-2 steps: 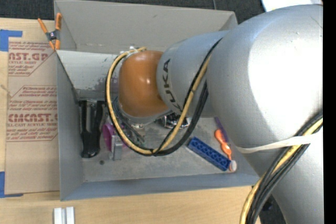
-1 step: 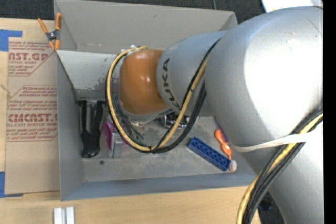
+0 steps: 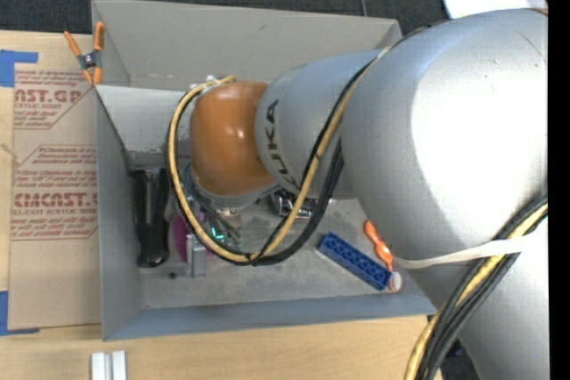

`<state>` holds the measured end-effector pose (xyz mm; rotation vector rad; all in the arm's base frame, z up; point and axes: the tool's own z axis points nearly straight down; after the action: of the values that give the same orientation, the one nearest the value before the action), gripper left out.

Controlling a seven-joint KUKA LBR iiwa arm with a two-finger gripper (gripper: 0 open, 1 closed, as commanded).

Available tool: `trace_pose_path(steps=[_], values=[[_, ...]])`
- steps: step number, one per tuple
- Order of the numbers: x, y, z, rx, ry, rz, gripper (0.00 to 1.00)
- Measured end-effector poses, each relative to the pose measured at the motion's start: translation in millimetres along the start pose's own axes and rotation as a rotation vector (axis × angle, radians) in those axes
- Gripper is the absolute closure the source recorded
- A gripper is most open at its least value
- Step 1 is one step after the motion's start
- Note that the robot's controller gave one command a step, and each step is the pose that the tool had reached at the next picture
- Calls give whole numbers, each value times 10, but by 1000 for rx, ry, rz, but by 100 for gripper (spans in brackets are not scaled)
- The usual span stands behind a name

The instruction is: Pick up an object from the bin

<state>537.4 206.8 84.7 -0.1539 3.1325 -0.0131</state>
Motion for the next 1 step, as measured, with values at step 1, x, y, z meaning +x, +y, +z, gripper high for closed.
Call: trace_pose_path(steps=[1], values=[[-2, 14, -29, 1, -3, 0, 0]])
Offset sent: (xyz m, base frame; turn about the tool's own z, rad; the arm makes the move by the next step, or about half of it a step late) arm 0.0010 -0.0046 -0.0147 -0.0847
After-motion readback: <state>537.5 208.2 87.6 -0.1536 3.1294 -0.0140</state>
